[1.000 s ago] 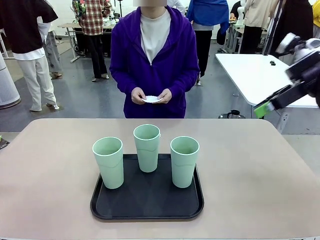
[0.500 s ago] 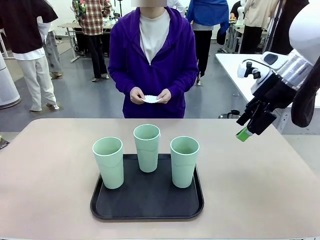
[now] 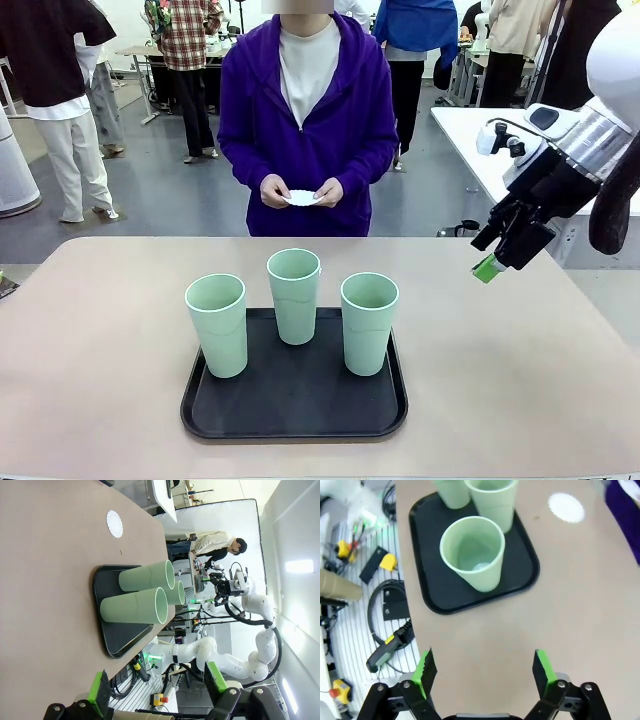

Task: Place coasters on the table and set cups on them.
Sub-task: Pick up one Reusable plastic cup and place it on a coaster set by the human.

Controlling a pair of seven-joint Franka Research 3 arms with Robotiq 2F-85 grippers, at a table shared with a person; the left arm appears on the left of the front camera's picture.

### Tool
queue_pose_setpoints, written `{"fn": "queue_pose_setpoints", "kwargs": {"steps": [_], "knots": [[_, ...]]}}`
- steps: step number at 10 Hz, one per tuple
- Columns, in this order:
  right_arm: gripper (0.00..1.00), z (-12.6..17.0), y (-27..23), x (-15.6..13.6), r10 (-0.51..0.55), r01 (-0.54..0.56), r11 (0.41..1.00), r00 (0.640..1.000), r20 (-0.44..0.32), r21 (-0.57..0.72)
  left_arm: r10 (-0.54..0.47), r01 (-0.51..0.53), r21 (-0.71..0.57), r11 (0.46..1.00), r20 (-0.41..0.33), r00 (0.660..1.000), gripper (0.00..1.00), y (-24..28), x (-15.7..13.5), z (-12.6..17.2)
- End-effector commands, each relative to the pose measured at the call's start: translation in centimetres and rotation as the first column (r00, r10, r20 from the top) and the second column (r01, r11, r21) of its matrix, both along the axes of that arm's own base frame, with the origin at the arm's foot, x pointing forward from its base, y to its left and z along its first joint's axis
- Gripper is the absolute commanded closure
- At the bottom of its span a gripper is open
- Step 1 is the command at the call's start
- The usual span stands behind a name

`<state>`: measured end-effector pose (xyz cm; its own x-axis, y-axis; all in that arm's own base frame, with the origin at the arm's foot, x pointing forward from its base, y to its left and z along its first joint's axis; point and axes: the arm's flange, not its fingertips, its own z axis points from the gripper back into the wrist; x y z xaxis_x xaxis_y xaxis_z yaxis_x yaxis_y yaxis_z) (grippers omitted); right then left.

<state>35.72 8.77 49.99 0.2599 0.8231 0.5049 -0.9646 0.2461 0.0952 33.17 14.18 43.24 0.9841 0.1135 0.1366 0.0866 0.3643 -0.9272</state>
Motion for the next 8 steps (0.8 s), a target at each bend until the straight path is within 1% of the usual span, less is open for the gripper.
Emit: {"fn": "queue_pose_setpoints", "kwargs": {"steps": [1, 2, 3, 4, 5, 7, 8], "knots": [[0.00, -2.2, -1.3, 1.1, 0.205, -0.224, 0.951, 0.973, 0.105, 0.213, -0.007, 0.007, -0.008, 1.000, 0.013, 1.000, 0.00, 0.3, 0.0, 0.1], [0.00, -3.3, -2.3, 2.1, 0.240, -0.268, 0.892, 0.963, 0.123, 0.363, -0.007, 0.007, -0.008, 1.000, 0.013, 1.000, 0.00, 0.3, 0.0, 0.1], [0.00, -4.4, -3.6, 2.6, 0.263, -0.303, 0.831, 0.953, 0.151, 0.466, -0.007, 0.007, -0.008, 1.000, 0.013, 1.000, 0.00, 0.3, 0.0, 0.1], [0.00, -5.2, -4.8, 2.8, 0.214, -0.274, 0.769, 0.962, 0.173, 0.577, -0.007, 0.007, -0.008, 1.000, 0.013, 1.000, 0.00, 0.3, 0.0, 0.1], [0.00, -6.5, -5.5, 3.0, 0.173, -0.237, 0.730, 0.972, 0.162, 0.641, -0.007, 0.007, -0.008, 1.000, 0.013, 1.000, 0.00, 0.3, 0.0, 0.1], [0.00, -10.3, -4.7, 2.6, 0.134, -0.147, 0.749, 0.989, 0.070, 0.646, -0.007, 0.007, -0.008, 1.000, 0.013, 1.000, 0.00, 0.3, 0.0, 0.1], [0.00, -11.7, -4.0, 2.2, 0.131, -0.136, 0.754, 0.990, 0.057, 0.642, -0.007, 0.007, -0.008, 1.000, 0.013, 1.000, 0.00, 0.3, 0.0, 0.1]]}}
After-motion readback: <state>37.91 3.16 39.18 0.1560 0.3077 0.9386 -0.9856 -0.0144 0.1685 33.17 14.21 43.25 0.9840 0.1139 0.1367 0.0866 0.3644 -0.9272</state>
